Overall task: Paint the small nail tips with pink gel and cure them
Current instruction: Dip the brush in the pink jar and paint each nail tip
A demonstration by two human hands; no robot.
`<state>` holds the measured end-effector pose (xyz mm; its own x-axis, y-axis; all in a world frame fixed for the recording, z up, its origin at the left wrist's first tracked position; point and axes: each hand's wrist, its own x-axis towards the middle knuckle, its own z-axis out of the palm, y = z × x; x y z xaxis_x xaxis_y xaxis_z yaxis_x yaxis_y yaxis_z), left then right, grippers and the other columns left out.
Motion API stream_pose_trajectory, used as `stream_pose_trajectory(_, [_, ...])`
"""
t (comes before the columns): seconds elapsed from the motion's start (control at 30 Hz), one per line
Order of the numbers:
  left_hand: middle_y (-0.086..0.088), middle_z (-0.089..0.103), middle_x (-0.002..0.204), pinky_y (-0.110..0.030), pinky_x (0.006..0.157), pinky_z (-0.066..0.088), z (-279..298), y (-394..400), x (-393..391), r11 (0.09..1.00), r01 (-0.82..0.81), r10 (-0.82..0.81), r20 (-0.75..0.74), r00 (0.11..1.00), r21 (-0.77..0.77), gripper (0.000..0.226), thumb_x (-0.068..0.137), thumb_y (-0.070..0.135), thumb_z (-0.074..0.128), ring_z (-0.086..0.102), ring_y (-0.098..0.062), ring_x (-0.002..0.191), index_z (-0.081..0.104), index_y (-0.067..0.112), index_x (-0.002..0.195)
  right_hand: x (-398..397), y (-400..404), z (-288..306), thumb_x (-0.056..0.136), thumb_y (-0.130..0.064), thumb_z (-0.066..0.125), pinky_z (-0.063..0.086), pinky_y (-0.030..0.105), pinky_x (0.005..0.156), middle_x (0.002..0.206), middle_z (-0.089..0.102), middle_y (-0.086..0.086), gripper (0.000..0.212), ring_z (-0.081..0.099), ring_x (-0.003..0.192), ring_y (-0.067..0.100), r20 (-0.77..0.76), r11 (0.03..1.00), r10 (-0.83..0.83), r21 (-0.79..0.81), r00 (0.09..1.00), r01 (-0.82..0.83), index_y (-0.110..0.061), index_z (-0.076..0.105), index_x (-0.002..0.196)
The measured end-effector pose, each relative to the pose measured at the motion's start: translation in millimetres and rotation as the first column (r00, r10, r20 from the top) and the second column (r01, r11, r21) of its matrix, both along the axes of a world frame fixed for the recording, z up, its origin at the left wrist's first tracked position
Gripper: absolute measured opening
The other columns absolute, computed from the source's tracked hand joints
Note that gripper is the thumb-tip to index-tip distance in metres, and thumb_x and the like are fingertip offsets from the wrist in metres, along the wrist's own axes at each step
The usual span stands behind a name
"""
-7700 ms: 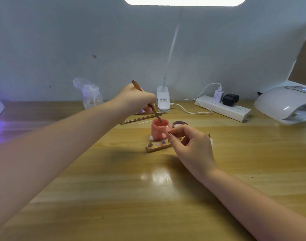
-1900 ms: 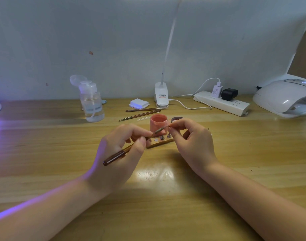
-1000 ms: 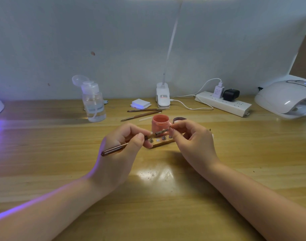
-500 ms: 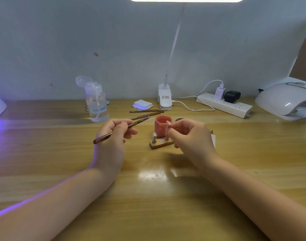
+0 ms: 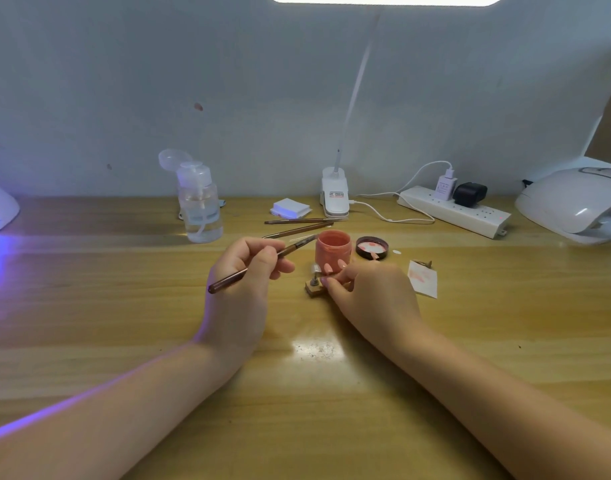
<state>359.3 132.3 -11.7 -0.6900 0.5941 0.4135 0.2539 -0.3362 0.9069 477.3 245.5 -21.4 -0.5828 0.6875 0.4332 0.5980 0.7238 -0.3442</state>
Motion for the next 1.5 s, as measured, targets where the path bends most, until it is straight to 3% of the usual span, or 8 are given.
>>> stream_pose_trajectory(0.33, [0.002, 0.072, 0.071, -0.01, 0.061, 0.045, -1, 2, -3, 1.0, -0.025, 0.025, 0.02, 0.999, -0.004, 0.021, 0.097, 0.005, 0.047, 0.061, -0.001, 0.067, 0.066, 0.011, 0.09, -4, -7, -2, 0.095, -0.044, 0.049, 0.051, 0.028, 0.077, 0.106, 0.072, -0.006, 0.03, 0.061, 0.109, 0.012, 0.051, 0.993, 0.113, 0.034, 0.992, -0.114, -0.031, 0.07, 0.111])
stream_pose_trajectory(0.47, [0.002, 0.071, 0.069, -0.009, 0.061, 0.045, -2, 3, -3, 1.0, -0.024, 0.024, 0.028, 0.999, 0.002, 0.021, 0.097, 0.005, 0.047, 0.06, -0.002, 0.067, 0.066, 0.01, 0.09, -6, -8, -4, 0.095, -0.044, 0.047, 0.048, 0.029, 0.066, 0.094, 0.072, -0.004, 0.031, 0.063, 0.093, 0.02, 0.072, 0.992, 0.108, 0.063, 0.992, -0.113, -0.029, 0.07, 0.109])
stream_pose_trajectory(0.6, [0.002, 0.072, 0.072, -0.012, 0.064, 0.047, -4, 4, -5, 1.0, -0.01, 0.011, 0.038, 0.999, -0.006, 0.02, 0.097, 0.007, 0.048, 0.062, -0.004, 0.071, 0.066, 0.012, 0.091, -5, -8, -3, 0.096, -0.043, 0.046, 0.046, 0.029, 0.068, 0.097, 0.072, -0.006, 0.03, 0.062, 0.096, 0.018, 0.084, 0.992, 0.111, 0.043, 0.99, -0.115, -0.032, 0.069, 0.111])
stream_pose_trajectory(0.77, [0.01, 0.07, 0.079, -0.045, 0.087, 0.052, -2, 16, -4, 0.985, 0.166, -0.152, 0.241, 0.959, -0.037, 0.024, 0.1, 0.012, 0.046, 0.066, -0.007, 0.086, 0.066, 0.022, 0.092, -5, -8, -3, 0.096, -0.043, 0.046, 0.047, 0.03, 0.065, 0.087, 0.071, -0.004, 0.031, 0.061, 0.084, 0.019, 0.095, 0.991, 0.11, 0.068, 0.989, -0.117, -0.029, 0.07, 0.108])
stream_pose_trajectory(0.87, [0.008, 0.07, 0.082, -0.053, 0.094, 0.048, 1, 24, -3, 0.973, 0.229, -0.201, 0.354, 0.913, -0.036, 0.02, 0.1, 0.018, 0.047, 0.063, -0.012, 0.094, 0.066, 0.024, 0.095, -5, -8, -3, 0.096, -0.042, 0.045, 0.05, 0.031, 0.067, 0.089, 0.071, -0.005, 0.031, 0.061, 0.083, 0.019, 0.097, 0.989, 0.116, 0.077, 0.989, -0.123, -0.03, 0.069, 0.111])
stream_pose_trajectory(1.17, [0.0, 0.07, 0.088, -0.055, 0.094, 0.047, -1, 19, 3, 0.934, 0.355, -0.337, 0.401, 0.852, 0.03, 0.016, 0.098, 0.018, 0.05, 0.063, -0.014, 0.089, 0.065, 0.022, 0.095, 2, -10, -4, 0.095, -0.036, 0.052, 0.032, 0.022, 0.067, 0.1, 0.073, -0.001, 0.026, 0.062, 0.104, 0.017, 0.012, 0.997, 0.071, 0.03, 0.997, -0.071, -0.026, 0.074, 0.102])
stream_pose_trajectory(1.3, [0.0, 0.07, 0.088, -0.058, 0.097, 0.045, 1, 17, 5, 0.935, 0.354, -0.335, 0.402, 0.852, 0.03, 0.013, 0.098, 0.019, 0.051, 0.062, -0.015, 0.09, 0.063, 0.02, 0.097, 3, -10, -3, 0.094, -0.038, 0.052, 0.049, 0.028, 0.078, 0.1, 0.073, -0.001, 0.027, 0.063, 0.102, 0.017, 0.019, 0.997, 0.068, 0.023, 0.998, -0.068, -0.025, 0.074, 0.101])
stream_pose_trajectory(1.5, [0.003, 0.071, 0.09, -0.051, 0.094, 0.048, 0, 16, 4, 0.942, 0.334, -0.305, 0.345, 0.888, -0.025, 0.014, 0.098, 0.023, 0.051, 0.063, -0.013, 0.092, 0.065, 0.022, 0.101, 5, -14, -2, 0.098, -0.042, 0.042, 0.049, 0.03, 0.066, 0.086, 0.072, -0.002, 0.036, 0.066, 0.085, 0.021, 0.072, 0.981, 0.091, 0.164, 0.993, -0.102, -0.023, 0.072, 0.094])
